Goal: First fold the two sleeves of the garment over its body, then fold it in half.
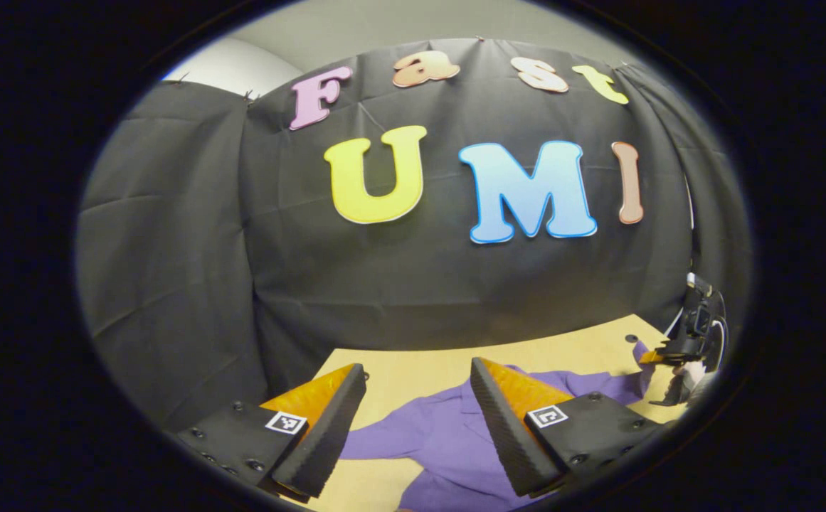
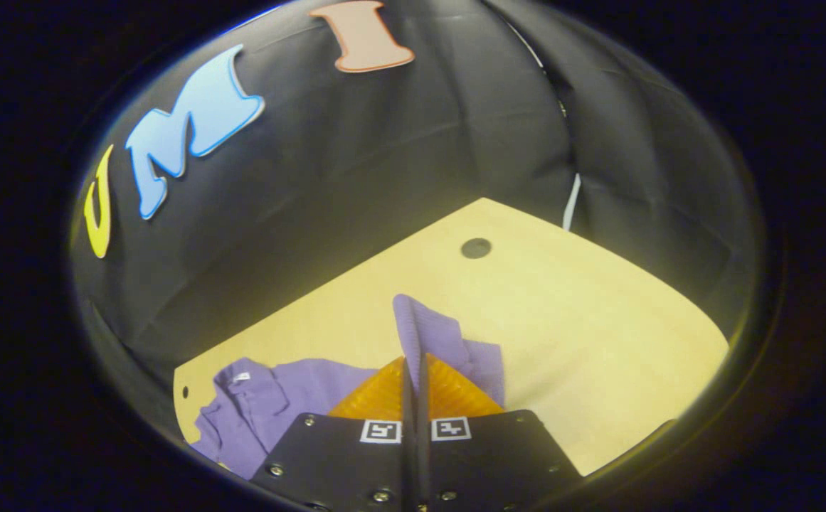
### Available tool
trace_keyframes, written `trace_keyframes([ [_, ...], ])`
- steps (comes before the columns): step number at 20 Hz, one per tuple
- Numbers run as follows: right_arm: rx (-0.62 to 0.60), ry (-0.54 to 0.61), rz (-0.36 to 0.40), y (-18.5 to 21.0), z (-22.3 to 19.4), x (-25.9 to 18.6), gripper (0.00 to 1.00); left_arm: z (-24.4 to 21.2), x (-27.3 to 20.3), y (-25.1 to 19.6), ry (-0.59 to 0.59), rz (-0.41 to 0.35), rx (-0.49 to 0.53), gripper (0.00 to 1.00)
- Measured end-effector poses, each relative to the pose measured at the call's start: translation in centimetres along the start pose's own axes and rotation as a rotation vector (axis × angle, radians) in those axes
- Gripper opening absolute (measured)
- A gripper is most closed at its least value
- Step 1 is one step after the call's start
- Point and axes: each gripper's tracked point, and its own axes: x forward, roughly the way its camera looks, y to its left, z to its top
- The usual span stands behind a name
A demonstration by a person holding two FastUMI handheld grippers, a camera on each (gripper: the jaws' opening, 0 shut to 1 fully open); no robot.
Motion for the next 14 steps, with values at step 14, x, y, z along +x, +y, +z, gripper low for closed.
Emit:
trace_keyframes([
  [14, -0.148, 0.092, 0.280, 25.3, -9.9, -1.3, 0.01, -3.0, -0.3, 14.4, 0.022, 0.121, -0.028, 1.00],
])
